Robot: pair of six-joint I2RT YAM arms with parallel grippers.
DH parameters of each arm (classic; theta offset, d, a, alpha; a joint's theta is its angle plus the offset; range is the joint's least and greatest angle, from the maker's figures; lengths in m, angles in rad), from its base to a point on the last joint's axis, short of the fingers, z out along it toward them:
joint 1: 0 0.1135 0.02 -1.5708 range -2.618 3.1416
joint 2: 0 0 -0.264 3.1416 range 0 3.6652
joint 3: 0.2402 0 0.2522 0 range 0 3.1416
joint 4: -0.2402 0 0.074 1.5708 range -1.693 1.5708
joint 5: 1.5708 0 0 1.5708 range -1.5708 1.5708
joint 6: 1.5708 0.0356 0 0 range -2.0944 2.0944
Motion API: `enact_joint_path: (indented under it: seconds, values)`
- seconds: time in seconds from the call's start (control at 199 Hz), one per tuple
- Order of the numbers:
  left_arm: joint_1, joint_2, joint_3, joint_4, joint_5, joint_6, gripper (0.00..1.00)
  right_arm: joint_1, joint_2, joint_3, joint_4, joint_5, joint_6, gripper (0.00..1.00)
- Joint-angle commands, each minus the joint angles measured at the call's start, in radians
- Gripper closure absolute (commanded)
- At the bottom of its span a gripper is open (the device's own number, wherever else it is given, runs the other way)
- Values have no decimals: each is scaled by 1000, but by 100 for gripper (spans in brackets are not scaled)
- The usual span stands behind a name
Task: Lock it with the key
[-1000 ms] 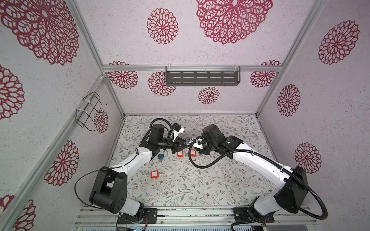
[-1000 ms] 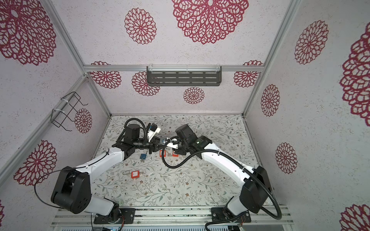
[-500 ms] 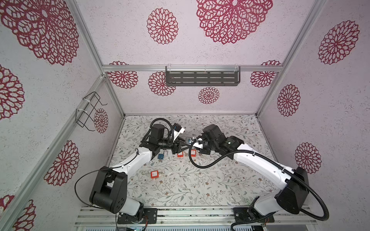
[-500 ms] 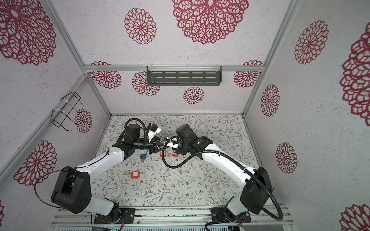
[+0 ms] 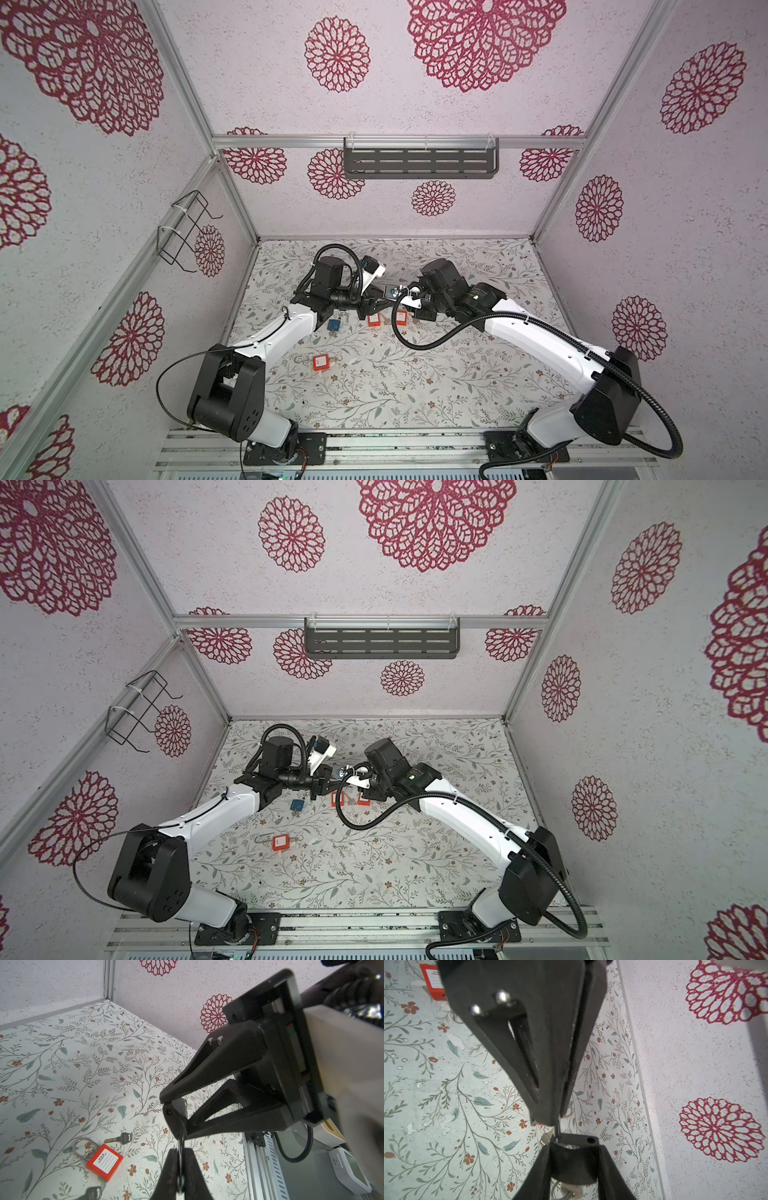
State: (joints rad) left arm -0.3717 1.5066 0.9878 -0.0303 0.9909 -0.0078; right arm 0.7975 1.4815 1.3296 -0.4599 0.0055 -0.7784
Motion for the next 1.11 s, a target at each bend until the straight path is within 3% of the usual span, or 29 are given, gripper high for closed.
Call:
enact_joint_path:
  seconds: [0.0, 0.136, 0.357, 0.669, 0.93, 1.101]
  values:
    - [-8, 14, 27, -12, 34, 19, 99, 5, -59, -12, 57, 17, -16, 74]
    - [-7, -11, 25, 0, 29, 44, 100, 3, -89, -52, 69, 28, -44, 48]
    - [-7, -47, 35, 11, 29, 69, 100, -21, -183, -125, 79, -1, -49, 32]
    - [-21, -111, -12, 130, 55, 108, 100, -53, -144, -51, -100, -219, 21, 34]
    - [-38, -132, 4, 32, 76, 236, 100, -79, -96, 29, -145, -284, 54, 37]
    - [-41, -143, 5, 21, 87, 267, 100, -91, -76, 55, -180, -345, 62, 44]
